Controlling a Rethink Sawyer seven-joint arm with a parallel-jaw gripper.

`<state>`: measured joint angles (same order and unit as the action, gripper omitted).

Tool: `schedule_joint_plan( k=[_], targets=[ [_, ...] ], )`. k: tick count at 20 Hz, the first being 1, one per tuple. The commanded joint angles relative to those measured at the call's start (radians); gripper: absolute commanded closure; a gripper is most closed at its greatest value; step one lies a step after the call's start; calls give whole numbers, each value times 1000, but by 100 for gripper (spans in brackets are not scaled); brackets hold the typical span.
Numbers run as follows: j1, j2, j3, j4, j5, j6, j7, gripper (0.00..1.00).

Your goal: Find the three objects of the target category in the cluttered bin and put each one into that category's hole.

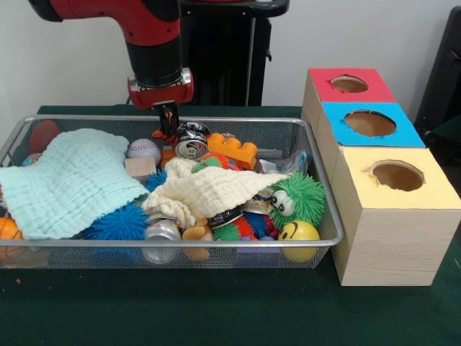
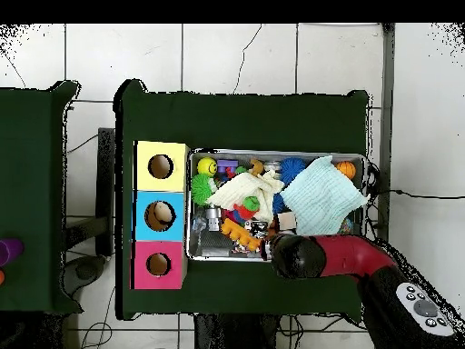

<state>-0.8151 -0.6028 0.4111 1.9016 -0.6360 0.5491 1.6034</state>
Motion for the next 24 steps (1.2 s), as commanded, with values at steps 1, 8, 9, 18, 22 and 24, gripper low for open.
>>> schedule_joint_plan(
  k=[1,8,9,18,22,24],
  targets=[
    [37,-37,27,15,-49,-12,-29,100],
    [54,-314,96,141,176,166,-9,100],
    [68,-358,92,146,205,203,-13,100],
    [142,-463,45,202,310,256,24,100],
    [212,-505,18,269,367,228,105,100],
    [258,-517,-7,308,384,184,163,100]
  ],
)
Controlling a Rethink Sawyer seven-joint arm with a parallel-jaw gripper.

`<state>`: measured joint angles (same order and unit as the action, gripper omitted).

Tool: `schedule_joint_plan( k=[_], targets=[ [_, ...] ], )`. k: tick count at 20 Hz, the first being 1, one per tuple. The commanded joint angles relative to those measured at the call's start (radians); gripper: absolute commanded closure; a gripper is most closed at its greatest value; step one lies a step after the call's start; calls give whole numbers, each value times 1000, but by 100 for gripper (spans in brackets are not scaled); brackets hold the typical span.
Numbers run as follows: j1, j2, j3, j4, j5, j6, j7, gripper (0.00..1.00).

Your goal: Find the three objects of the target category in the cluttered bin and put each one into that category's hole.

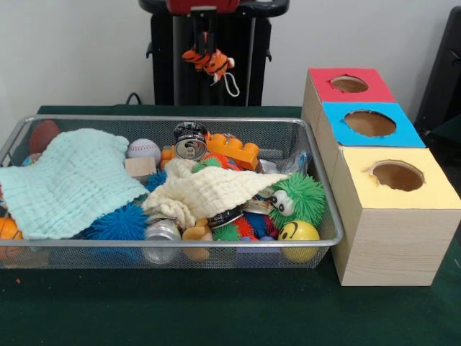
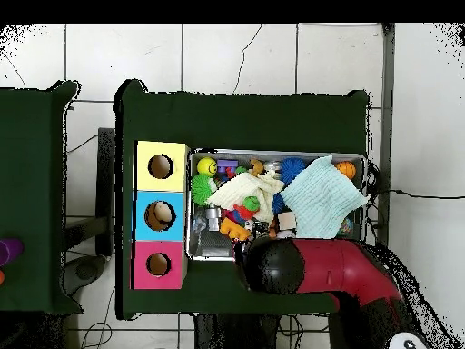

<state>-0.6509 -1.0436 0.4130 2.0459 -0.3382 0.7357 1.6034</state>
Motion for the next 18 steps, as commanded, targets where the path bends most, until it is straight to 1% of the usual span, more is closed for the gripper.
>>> schedule_joint_plan(
  k=[1,4,7,12,18],
  targets=[
    [111,-76,-22,181,88,-35,190,100],
    [160,-72,-65,208,85,-97,238,100],
    [187,-60,-101,213,76,-134,249,100],
    [224,-44,-146,217,87,-166,252,100],
    [302,-23,-205,216,103,-206,297,100]
  ],
)
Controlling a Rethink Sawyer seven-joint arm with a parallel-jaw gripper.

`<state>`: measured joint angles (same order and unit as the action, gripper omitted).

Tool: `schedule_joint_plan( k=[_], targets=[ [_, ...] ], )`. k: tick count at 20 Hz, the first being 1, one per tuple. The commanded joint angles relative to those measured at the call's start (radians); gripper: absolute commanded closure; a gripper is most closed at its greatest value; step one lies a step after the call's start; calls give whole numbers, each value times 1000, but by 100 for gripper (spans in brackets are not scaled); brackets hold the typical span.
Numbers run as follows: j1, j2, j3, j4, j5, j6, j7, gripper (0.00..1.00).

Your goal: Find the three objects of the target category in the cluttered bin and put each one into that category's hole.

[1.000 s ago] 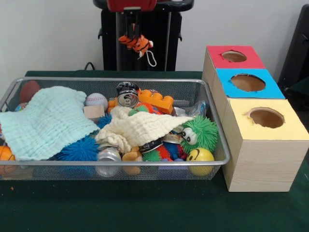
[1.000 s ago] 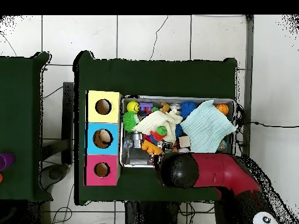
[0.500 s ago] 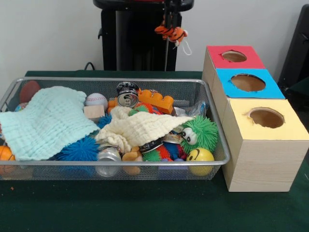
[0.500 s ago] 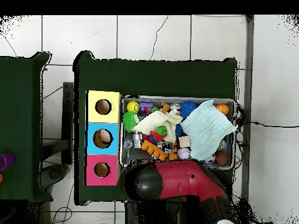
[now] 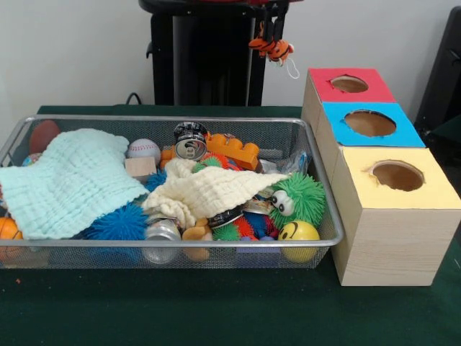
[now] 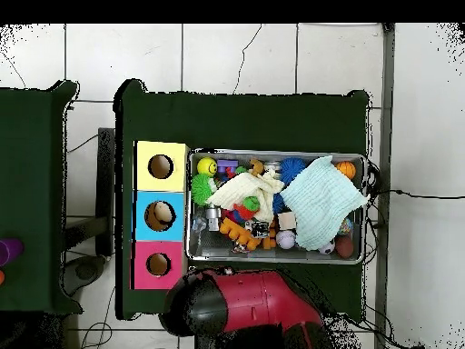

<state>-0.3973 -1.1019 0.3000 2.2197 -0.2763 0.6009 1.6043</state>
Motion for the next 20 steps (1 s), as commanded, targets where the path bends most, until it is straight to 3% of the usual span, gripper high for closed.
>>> schedule_joint_plan(
  k=[1,12,20],
  targets=[
    [63,46,-100,40,45,-79,307,100],
    [284,86,-206,5,147,-95,440,100],
    [359,122,-259,-16,170,-128,467,100]
  ],
)
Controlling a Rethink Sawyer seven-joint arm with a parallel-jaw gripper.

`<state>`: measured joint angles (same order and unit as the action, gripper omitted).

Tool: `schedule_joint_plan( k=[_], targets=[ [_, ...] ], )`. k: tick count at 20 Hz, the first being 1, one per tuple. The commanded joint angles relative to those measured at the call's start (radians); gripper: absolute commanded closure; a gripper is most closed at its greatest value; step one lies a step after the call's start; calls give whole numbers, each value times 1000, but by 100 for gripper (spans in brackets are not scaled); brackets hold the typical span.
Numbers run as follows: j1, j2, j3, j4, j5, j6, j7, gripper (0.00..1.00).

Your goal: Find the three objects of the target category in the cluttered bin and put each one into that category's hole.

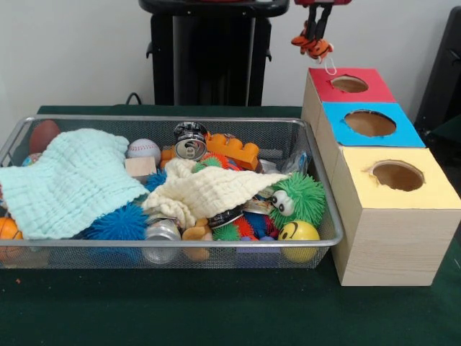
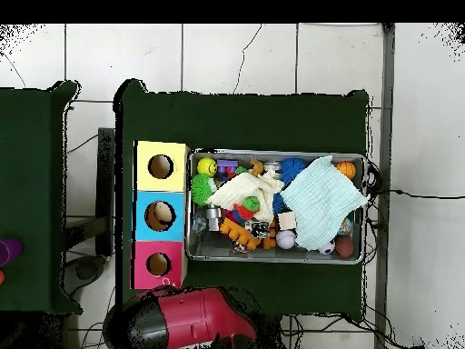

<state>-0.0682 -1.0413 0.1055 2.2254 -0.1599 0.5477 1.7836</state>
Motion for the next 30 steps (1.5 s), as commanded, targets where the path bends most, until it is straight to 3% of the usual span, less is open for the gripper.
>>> schedule_joint_plan(
  k=[1,5,10,16,21,25,30],
  targets=[
    [40,64,-69,-24,58,-75,294,100],
    [85,83,-90,-35,71,-87,326,100],
    [147,158,-125,-42,85,-186,366,100],
    [220,140,-168,-70,143,-122,372,100],
    [240,184,-192,-82,171,-164,356,100],
    [256,168,-205,-90,201,-130,345,100],
    [267,98,-218,-103,236,-1,322,100]
  ],
)
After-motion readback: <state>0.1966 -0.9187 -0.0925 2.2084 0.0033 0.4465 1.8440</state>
